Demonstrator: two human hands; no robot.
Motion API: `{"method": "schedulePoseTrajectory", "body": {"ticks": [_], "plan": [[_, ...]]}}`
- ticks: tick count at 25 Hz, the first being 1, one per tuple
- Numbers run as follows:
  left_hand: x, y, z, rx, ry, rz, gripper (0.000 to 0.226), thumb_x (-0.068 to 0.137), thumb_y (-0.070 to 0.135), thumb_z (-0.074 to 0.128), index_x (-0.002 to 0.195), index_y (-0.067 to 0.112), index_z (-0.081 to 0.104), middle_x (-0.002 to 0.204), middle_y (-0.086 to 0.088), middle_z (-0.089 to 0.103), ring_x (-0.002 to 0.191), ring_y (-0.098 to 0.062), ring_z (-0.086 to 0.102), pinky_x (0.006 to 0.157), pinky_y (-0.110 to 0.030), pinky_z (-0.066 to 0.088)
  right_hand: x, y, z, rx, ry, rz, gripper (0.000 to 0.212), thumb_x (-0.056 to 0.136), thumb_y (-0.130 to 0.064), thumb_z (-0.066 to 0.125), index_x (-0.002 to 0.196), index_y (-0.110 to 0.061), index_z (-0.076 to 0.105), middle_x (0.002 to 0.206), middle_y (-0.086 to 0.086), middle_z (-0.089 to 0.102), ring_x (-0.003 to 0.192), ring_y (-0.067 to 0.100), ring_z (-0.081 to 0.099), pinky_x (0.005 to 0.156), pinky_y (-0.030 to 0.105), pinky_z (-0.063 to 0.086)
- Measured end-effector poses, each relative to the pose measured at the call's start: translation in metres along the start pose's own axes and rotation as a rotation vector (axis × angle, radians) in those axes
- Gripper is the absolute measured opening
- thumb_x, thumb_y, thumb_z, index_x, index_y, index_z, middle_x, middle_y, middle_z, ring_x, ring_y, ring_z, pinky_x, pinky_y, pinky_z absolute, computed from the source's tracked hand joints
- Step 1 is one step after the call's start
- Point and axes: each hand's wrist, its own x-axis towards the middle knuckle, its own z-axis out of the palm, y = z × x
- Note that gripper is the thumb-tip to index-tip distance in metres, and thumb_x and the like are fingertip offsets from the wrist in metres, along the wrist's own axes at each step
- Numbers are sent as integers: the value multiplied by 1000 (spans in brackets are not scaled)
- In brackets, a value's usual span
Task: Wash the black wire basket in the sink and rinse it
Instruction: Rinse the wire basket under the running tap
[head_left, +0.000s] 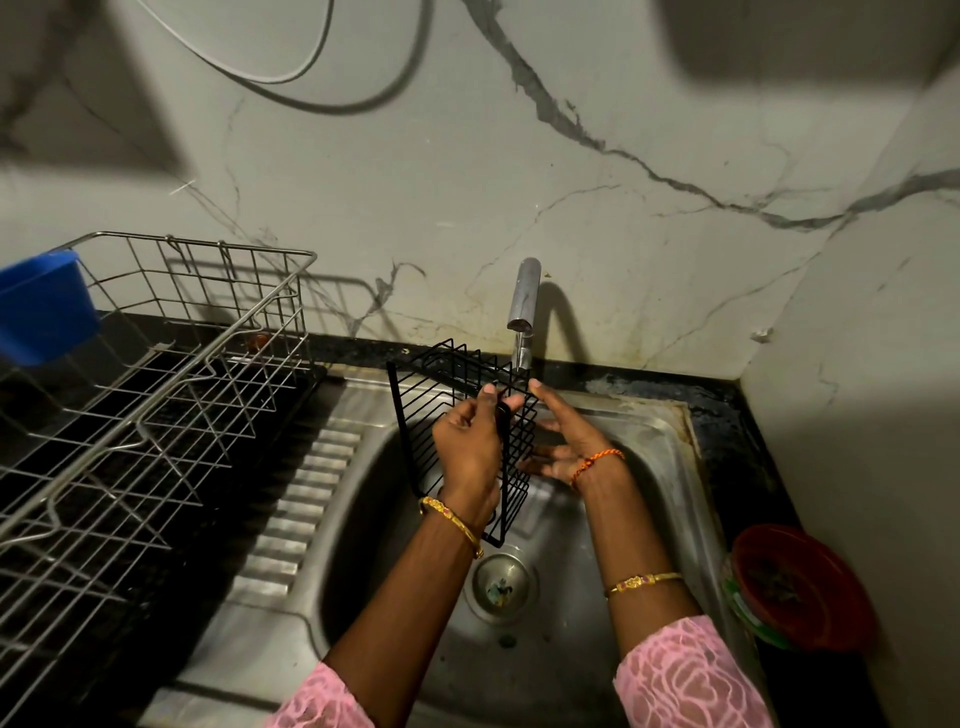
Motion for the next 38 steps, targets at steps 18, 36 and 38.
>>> {"method": "schedulePoseTrajectory", "body": {"ticks": [18, 36, 38], "plan": [[-4, 9, 2, -62, 54, -18, 19, 95, 9, 54, 78, 5, 62, 62, 2, 71, 60, -5, 69, 54, -15, 52, 17, 4, 0, 47, -57, 67, 47, 78, -46, 65, 111, -15, 57, 131, 14, 48, 113, 33, 50, 58, 38, 53], [2, 15, 4, -34, 3, -54, 18, 93, 6, 56, 76, 7, 62, 64, 0, 72, 64, -7, 69, 75, -23, 56, 13, -7, -3, 5, -21, 39, 27, 83, -36, 56, 103, -18, 59, 127, 20, 50, 111, 35, 50, 63, 38, 51], [-2, 10, 4, 22, -10, -59, 20, 92, 6, 58, 73, 7, 64, 64, -1, 72, 60, -8, 69, 56, -18, 54, 9, -9, -5, -38, -26, 68, 46, 76, -51, 60, 107, -17, 58, 119, 17, 55, 106, 33, 53, 64, 37, 51]]}}
